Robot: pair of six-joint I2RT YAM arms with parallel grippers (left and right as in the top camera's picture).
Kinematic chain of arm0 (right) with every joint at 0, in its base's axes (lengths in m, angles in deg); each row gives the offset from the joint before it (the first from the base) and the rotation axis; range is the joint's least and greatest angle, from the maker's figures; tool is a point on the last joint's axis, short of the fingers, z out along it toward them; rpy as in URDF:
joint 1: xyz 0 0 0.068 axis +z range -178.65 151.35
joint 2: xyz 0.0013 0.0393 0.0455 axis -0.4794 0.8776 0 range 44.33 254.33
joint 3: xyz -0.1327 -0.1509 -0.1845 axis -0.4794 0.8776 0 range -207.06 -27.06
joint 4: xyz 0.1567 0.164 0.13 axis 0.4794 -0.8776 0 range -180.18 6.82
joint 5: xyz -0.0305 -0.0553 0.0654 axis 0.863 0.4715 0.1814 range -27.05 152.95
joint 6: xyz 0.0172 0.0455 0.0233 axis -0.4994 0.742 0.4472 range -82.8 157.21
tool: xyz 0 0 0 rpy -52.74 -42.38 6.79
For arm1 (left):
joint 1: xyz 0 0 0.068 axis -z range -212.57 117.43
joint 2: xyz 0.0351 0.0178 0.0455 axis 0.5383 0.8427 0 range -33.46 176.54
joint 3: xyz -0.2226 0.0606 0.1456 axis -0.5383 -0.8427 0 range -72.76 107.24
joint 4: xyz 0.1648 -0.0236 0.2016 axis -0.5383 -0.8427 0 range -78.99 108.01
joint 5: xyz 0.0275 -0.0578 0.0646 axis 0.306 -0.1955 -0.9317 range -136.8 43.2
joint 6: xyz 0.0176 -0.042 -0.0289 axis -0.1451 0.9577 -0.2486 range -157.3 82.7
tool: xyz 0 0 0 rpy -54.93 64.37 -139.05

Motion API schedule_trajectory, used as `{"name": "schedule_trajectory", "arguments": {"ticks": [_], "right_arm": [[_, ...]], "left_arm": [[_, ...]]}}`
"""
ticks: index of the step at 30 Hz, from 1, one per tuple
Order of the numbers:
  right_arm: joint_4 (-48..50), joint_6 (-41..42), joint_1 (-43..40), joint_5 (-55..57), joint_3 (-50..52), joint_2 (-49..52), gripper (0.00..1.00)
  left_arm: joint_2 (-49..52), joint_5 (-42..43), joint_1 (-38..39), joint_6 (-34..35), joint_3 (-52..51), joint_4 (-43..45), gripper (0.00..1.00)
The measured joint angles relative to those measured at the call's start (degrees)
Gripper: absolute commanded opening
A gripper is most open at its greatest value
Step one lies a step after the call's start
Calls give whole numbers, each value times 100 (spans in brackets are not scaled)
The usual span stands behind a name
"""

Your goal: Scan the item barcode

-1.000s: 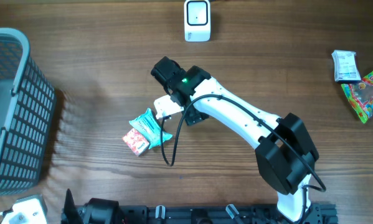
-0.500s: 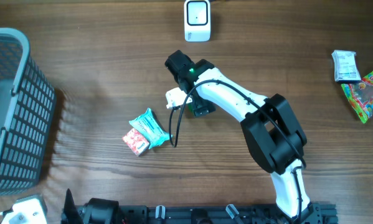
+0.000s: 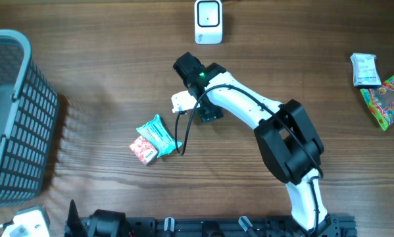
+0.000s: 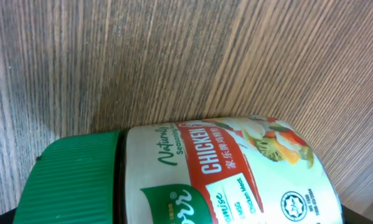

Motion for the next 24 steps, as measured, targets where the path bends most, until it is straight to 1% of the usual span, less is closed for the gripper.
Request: {"name": "schedule_trajectory", "arguments": {"ticks": [2, 4, 7, 12, 14, 17, 19, 21, 24], "right_arm": [[-9, 146, 2, -22, -28, 0, 92], [-76, 599, 2, -479, -238, 0, 89], [-125, 1088, 0, -1128, -481, 0, 88], [-79, 2420, -33, -2771, -820, 0, 88], [-68, 3110, -98, -3497, -855, 0, 88], [-133, 4142, -238, -4170, -859, 0, 90], [-168, 4992, -339, -4439, -859, 0, 91], [-175, 6028, -426, -4621, -859, 0, 91], [-151, 6961, -461, -4717, -857, 0, 90]], "left_arm": [[0, 0, 0, 0, 0, 0, 100], [0, 0, 0, 0, 0, -2, 100], [0, 0, 0, 0, 0, 0, 100], [0, 0, 0, 0, 0, 0, 100], [0, 0, 0, 0, 0, 0, 100], [-2, 0, 0, 0, 0, 0, 100], [-2, 0, 0, 0, 0, 0, 100], [0, 0, 0, 0, 0, 0, 100], [-2, 0, 0, 0, 0, 0, 100]]}}
